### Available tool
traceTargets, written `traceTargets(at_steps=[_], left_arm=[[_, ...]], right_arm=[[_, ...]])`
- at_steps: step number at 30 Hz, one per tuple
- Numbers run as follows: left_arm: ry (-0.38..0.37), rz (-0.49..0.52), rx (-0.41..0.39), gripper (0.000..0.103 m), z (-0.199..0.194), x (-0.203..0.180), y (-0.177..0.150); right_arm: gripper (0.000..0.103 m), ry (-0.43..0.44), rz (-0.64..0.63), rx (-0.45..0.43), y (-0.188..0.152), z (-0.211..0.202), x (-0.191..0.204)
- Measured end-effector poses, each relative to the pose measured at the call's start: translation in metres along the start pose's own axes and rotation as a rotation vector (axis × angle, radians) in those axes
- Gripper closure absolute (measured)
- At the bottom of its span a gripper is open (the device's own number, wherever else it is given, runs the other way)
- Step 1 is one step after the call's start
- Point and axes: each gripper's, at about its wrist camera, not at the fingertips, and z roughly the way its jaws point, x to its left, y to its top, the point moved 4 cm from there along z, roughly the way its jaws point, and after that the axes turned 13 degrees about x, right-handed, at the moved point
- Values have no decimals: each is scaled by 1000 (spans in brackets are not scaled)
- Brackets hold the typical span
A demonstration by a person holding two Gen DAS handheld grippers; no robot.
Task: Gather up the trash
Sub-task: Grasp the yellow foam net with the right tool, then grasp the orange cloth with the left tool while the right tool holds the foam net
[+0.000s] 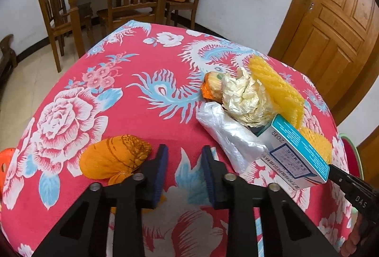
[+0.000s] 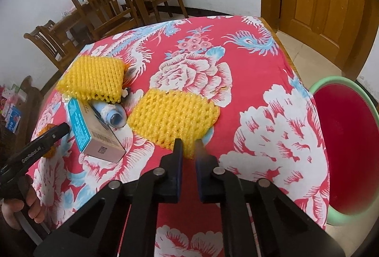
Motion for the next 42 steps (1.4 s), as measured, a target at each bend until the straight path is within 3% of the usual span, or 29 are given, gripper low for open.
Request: traceTargets(at_steps=[4, 20, 28, 30, 32, 34, 42], left_arm=[[-49, -4, 18, 94, 0, 2, -1], [-160, 45, -57, 95, -46, -13, -10], [-152, 63, -76, 95, -67, -8, -9], [-139, 61, -67, 91, -67, -2, -8], [-128, 46, -58, 79, -65, 5, -7], [-107, 23, -57, 56, -64, 14, -6], [-25, -4, -14, 54, -48, 31, -11]], right_arm=[[92, 11, 16, -21, -3, -8, -5], [93, 31, 82, -106, -23, -52, -33], [93, 47, 105, -152, -29, -74, -42], [93, 51, 110, -159, -30, -79, -43], [93, 55, 114, -163, -31, -80, -45], [93, 59, 116, -167, -32, -82, -45], [92, 79, 114, -165, -33, -81, -43]])
